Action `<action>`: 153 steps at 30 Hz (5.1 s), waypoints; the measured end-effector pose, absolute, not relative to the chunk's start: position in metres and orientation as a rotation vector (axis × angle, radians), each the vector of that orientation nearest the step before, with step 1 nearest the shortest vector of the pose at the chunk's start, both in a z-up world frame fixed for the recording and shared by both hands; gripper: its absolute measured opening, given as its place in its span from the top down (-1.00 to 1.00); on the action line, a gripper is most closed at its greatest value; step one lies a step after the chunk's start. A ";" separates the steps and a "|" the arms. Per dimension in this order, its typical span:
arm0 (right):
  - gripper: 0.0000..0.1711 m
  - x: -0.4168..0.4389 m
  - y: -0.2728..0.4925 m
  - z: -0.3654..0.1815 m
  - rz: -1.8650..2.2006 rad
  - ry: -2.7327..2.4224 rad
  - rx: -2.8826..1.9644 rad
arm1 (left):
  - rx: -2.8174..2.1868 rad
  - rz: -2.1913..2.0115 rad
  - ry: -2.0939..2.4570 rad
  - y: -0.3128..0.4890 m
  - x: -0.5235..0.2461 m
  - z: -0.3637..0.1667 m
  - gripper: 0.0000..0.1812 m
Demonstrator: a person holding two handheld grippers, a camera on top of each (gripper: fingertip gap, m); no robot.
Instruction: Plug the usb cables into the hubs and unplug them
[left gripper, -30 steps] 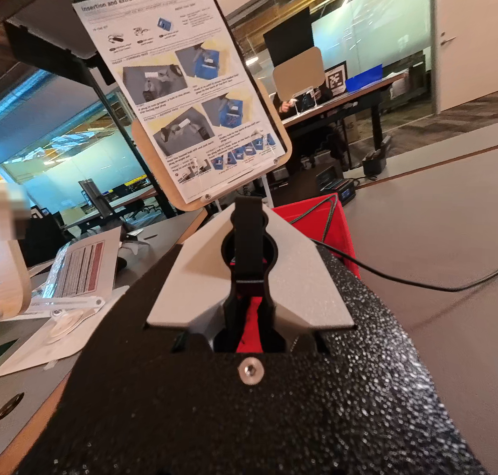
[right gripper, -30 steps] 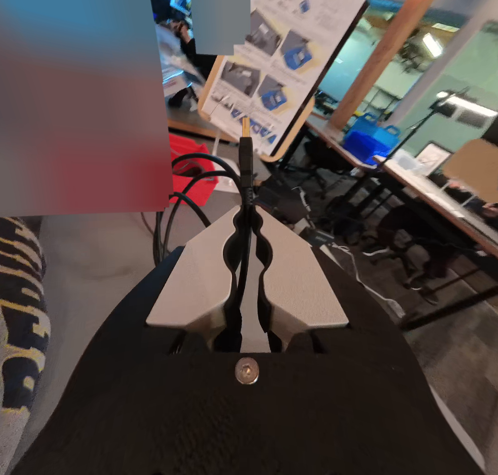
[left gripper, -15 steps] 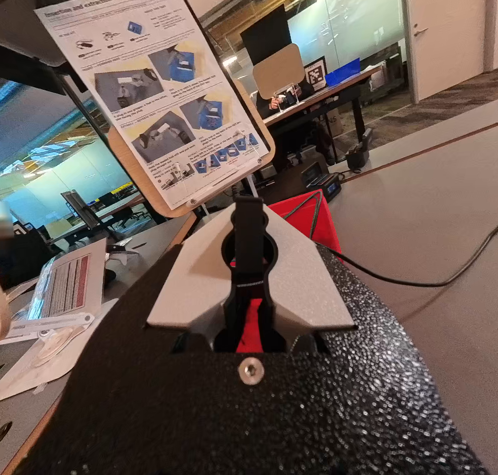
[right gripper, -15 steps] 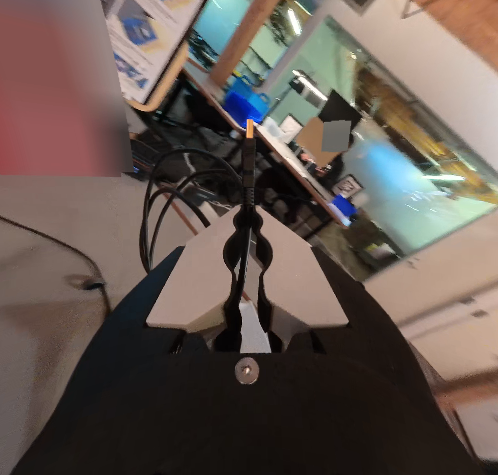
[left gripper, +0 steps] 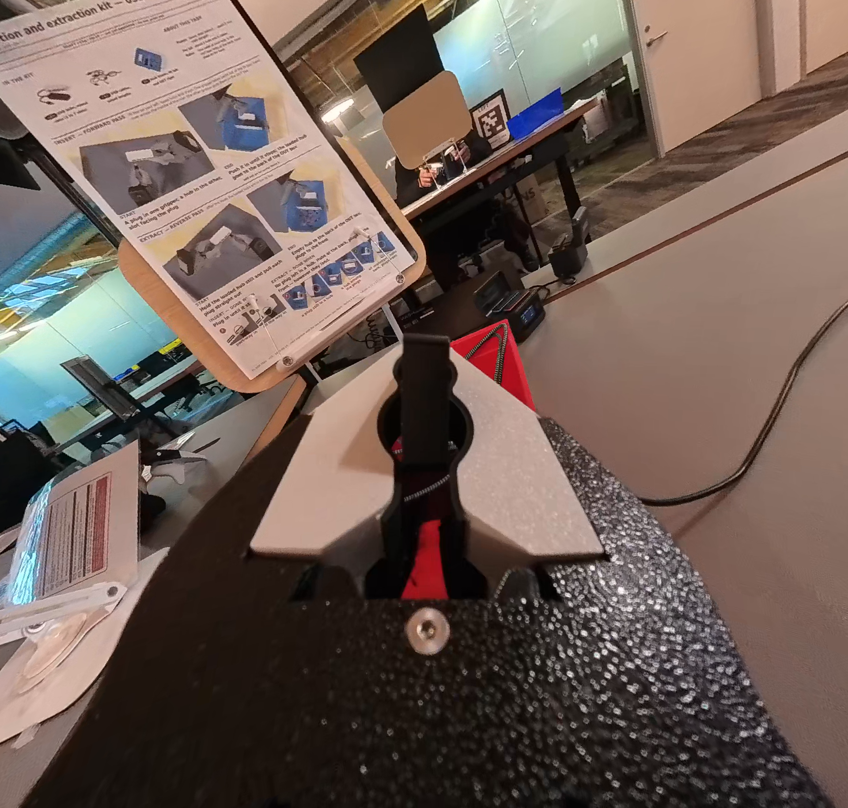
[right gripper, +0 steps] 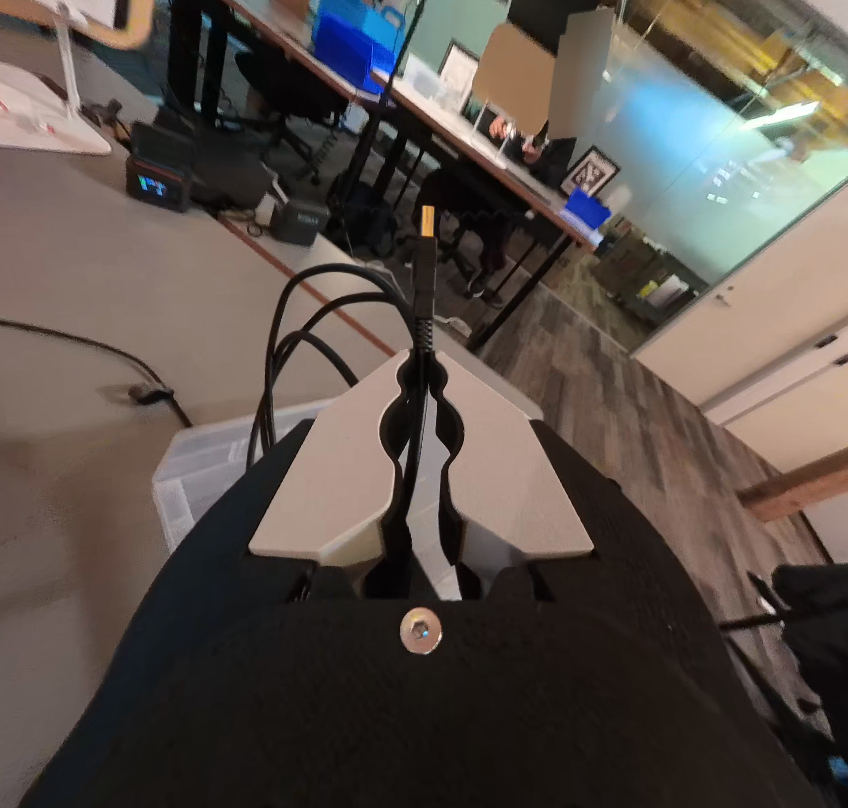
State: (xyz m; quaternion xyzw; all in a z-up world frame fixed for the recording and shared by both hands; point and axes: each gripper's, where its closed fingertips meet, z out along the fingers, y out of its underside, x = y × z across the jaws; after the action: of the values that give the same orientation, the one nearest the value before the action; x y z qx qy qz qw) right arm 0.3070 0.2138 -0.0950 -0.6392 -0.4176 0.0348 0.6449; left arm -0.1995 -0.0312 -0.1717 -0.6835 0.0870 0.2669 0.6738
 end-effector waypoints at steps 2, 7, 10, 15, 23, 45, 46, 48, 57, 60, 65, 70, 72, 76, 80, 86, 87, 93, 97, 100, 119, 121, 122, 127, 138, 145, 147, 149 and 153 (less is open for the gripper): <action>0.99 0.311 0.223 -0.126 0.055 -0.976 -1.526 | -1.543 0.594 0.203 -0.031 -0.198 -0.174 0.90; 0.97 0.323 0.239 -0.213 -0.218 -1.241 -1.713 | -1.547 0.589 0.228 -0.029 -0.193 -0.174 0.90; 0.97 0.334 0.245 -0.240 -0.461 -1.452 -1.766 | -1.546 0.588 0.248 -0.027 -0.188 -0.174 0.90; 0.96 0.345 0.250 -0.257 -0.638 -1.772 -1.768 | -1.554 0.579 0.273 -0.024 -0.181 -0.178 0.90; 0.97 0.328 0.203 -0.277 -0.284 -1.962 -1.965 | -1.557 0.579 0.289 -0.027 -0.177 -0.180 0.90; 0.20 0.309 0.227 -0.237 -0.222 -1.614 -2.136 | -1.531 0.279 0.499 0.009 -0.094 -0.177 0.90; 0.16 0.307 0.231 -0.220 -0.263 -1.567 -2.065 | -1.538 0.238 0.506 0.012 -0.088 -0.178 0.90; 0.16 0.306 0.236 -0.187 -0.385 -1.472 -1.941 | -1.574 0.140 0.526 0.021 -0.074 -0.185 0.90; 0.58 0.087 0.072 -0.173 0.250 -1.835 -0.982 | -1.696 -0.172 0.786 0.051 0.006 -0.232 0.91; 0.57 0.046 0.034 -0.202 0.411 -1.976 -0.873 | -1.725 -0.197 0.928 0.051 0.032 -0.248 0.91; 0.67 0.021 0.009 -0.232 0.600 -2.152 -0.862 | -1.775 -0.150 1.118 0.049 0.055 -0.275 0.90; 0.90 0.022 0.004 -0.240 0.681 -2.219 -0.878 | -1.799 -0.157 1.108 0.054 0.057 -0.282 0.90; 0.90 0.025 0.014 -0.231 0.671 -2.169 -0.886 | -1.786 -0.225 0.980 0.059 0.056 -0.269 0.50; 0.90 0.039 0.066 -0.176 0.564 -1.917 -0.939 | -1.780 -0.260 0.739 0.070 0.028 -0.248 -0.38; 0.90 0.070 0.120 -0.090 0.335 -1.595 -0.890 | -1.645 -0.260 0.536 0.073 -0.001 -0.223 -0.31; 0.90 0.123 0.156 0.056 -0.009 -1.229 -0.693 | -1.512 -0.209 0.371 0.082 -0.032 -0.229 -0.21; 0.90 0.132 0.161 0.080 -0.059 -1.168 -0.662 | -1.550 -0.235 0.369 0.084 -0.030 -0.240 -0.26; 0.90 0.176 0.194 0.180 -0.260 -0.963 -0.612 | -1.667 -0.268 0.464 0.090 -0.004 -0.282 -0.44; 0.90 0.202 0.205 0.233 -0.389 -0.894 -0.611 | -1.705 -0.245 0.515 0.091 0.001 -0.298 -0.42; 0.90 0.223 0.214 0.259 -0.460 -0.850 -0.641 | -1.725 -0.268 0.528 0.091 0.003 -0.304 -0.41; 0.90 0.315 0.230 0.278 -0.430 -0.680 -0.807 | -1.740 -0.286 0.549 0.090 0.005 -0.310 -0.29; 0.90 0.322 0.229 0.283 -0.464 -0.675 -0.814 | -1.745 -0.288 0.554 0.089 0.006 -0.310 -0.27; 0.90 0.325 0.227 0.287 -0.466 -0.674 -0.818 | -1.748 -0.286 0.556 0.090 0.006 -0.311 -0.26; 0.90 0.327 0.225 0.295 -0.398 -0.680 -0.851 | -1.760 -0.274 0.561 0.091 0.006 -0.313 -0.26; 0.90 0.324 0.273 0.162 -0.141 -0.819 -1.115 | -1.759 -0.274 0.576 0.089 0.008 -0.314 -0.25; 0.90 0.334 0.285 0.037 0.016 -0.995 -1.431 | -1.761 -0.299 0.561 0.089 0.008 -0.313 -0.21; 0.90 0.342 0.290 0.002 0.036 -1.053 -1.547 | -1.769 -0.301 0.562 0.090 0.008 -0.314 -0.20; 0.90 0.356 0.299 -0.031 -0.001 -1.099 -1.670 | -1.778 -0.298 0.567 0.090 0.008 -0.316 -0.20; 0.90 0.382 0.315 -0.091 -0.194 -1.228 -1.888 | -1.796 -0.287 0.586 0.091 0.010 -0.320 -0.19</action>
State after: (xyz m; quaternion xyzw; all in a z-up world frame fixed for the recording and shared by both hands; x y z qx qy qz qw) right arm 0.3825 0.3151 -0.0914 -0.7554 -0.4915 -0.0776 0.4263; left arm 0.0102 0.0908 -0.3198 -0.7674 0.2505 -0.1227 0.5773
